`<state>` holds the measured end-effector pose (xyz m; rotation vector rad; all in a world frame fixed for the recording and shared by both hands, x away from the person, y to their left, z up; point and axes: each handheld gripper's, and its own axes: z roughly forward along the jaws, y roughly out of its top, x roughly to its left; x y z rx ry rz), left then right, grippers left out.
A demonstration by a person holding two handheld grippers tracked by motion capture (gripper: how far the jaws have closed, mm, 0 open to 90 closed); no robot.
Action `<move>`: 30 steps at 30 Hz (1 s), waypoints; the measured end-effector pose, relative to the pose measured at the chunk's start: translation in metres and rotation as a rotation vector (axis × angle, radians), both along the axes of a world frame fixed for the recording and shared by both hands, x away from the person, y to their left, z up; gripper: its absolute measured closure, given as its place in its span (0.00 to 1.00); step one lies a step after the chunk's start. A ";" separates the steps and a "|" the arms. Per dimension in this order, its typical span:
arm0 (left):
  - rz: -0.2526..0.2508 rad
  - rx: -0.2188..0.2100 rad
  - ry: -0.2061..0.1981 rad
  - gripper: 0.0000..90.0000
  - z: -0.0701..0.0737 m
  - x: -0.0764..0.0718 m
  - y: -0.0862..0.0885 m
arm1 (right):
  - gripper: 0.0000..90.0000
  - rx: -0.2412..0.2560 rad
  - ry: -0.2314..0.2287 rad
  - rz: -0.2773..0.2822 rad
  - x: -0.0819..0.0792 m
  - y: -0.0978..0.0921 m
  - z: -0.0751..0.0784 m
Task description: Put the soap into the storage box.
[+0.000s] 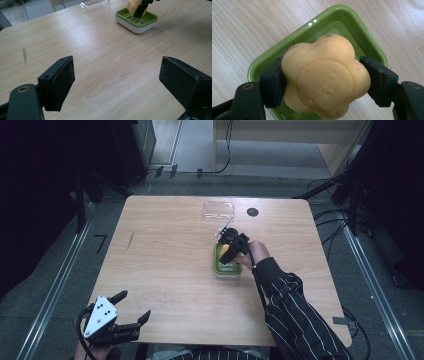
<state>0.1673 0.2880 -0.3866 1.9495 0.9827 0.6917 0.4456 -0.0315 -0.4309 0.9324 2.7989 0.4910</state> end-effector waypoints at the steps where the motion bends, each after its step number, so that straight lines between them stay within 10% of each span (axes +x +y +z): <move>1: 0.000 0.001 0.000 0.15 0.000 0.000 0.000 | 0.31 0.000 0.003 -0.003 0.001 0.001 -0.001; 30: 0.001 -0.001 -0.001 0.15 0.000 0.000 0.000 | 0.31 -0.048 0.006 0.015 0.002 0.007 -0.013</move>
